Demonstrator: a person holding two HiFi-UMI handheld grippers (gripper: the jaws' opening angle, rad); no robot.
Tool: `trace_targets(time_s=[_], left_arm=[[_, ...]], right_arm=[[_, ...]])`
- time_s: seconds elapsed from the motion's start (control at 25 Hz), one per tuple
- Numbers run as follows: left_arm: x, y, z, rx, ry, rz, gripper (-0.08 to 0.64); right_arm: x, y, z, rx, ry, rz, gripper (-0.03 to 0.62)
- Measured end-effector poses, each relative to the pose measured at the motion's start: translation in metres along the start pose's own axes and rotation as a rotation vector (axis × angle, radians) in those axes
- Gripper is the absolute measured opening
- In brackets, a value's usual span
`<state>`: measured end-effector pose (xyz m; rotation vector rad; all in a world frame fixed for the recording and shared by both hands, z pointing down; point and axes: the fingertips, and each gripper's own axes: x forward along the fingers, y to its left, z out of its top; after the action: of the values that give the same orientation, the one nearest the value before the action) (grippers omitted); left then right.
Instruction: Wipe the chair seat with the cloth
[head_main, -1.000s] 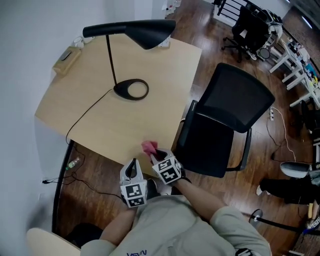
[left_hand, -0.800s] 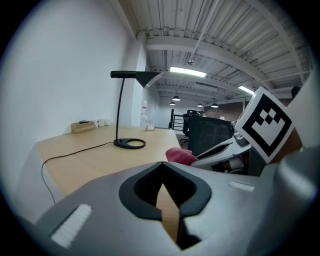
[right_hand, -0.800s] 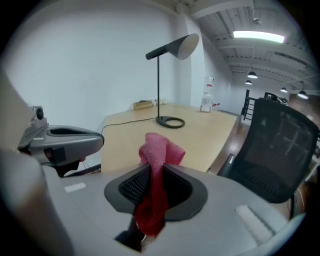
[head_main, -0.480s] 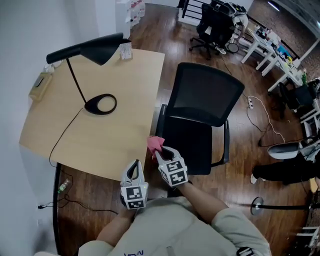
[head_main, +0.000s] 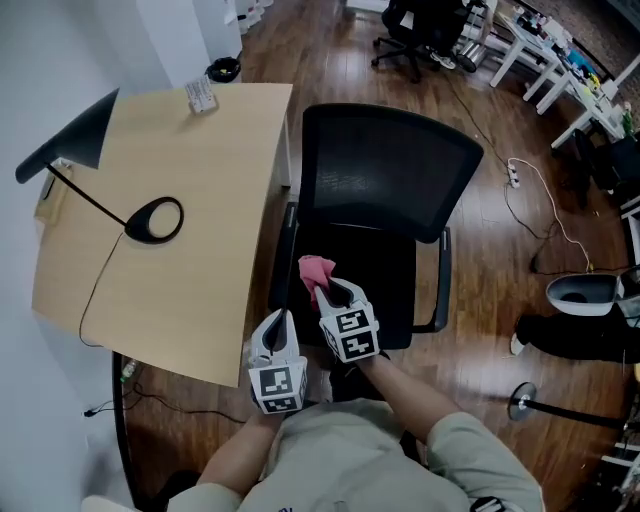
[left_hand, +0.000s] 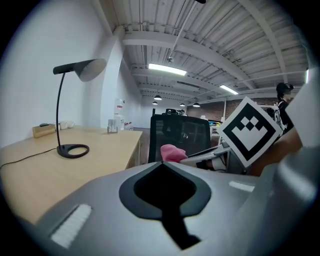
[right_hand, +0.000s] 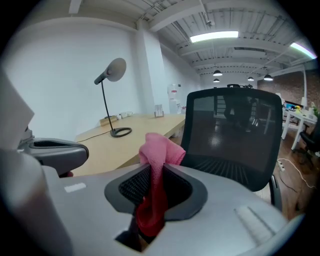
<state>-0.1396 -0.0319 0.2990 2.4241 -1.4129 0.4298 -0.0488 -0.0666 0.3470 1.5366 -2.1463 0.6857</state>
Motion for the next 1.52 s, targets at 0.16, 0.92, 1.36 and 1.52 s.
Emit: trace_targets(time_s=[0.16, 0.92, 1.36, 1.52], left_arm=[[0.050, -0.029, -0.011, -0.017, 0.022, 0.034, 0.006], [0.190, 0.000, -0.111, -0.107, 0.132, 0.112, 0.006], [0.224, 0.011, -0.171, -0.144, 0.194, 0.067, 0.006], [0.227, 0.017, -0.188, -0.138, 0.208, 0.060, 0.006]], right_arm=[[0.026, -0.050, -0.009, 0.023, 0.026, 0.017, 0.075], [0.218, -0.125, -0.093, 0.148, 0.160, 0.002, 0.075], [0.316, -0.143, -0.149, 0.180, 0.235, -0.032, 0.075], [0.340, -0.148, -0.165, 0.195, 0.258, -0.038, 0.075]])
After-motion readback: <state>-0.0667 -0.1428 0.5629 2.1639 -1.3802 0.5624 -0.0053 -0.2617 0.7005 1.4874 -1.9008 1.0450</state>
